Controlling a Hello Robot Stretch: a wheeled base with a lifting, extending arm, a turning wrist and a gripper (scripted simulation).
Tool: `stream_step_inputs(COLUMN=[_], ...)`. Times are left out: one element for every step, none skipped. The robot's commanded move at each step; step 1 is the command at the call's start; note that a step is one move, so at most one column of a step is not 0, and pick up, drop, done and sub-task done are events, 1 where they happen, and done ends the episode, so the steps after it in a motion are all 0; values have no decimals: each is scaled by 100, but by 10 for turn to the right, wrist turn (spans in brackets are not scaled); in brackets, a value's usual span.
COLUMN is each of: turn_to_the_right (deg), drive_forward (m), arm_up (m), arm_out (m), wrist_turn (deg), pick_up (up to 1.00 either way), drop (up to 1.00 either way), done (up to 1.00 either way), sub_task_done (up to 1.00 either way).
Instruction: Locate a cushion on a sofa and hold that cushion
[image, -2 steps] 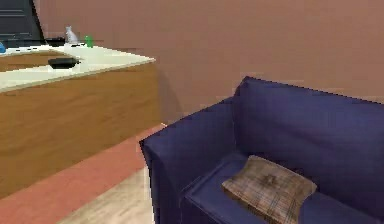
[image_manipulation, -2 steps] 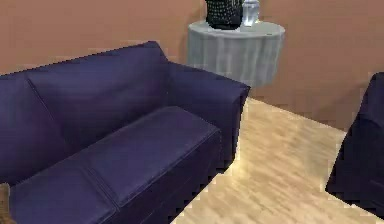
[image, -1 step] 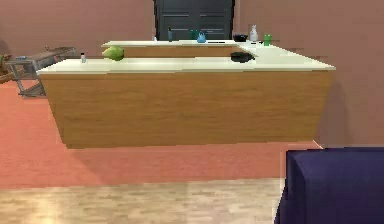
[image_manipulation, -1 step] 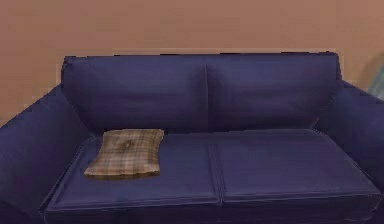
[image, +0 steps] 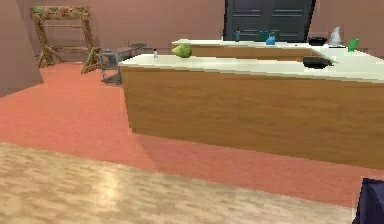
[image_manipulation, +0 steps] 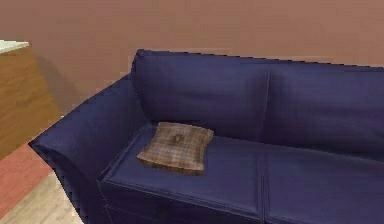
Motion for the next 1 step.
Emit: stream_step_inputs(turn_to_the_right=[0], drive_forward=[0], arm_up=[50], arm_out=[0], wrist_turn=[0], pick_up=[0], drop=[0], done=[0], sub_task_done=[0])
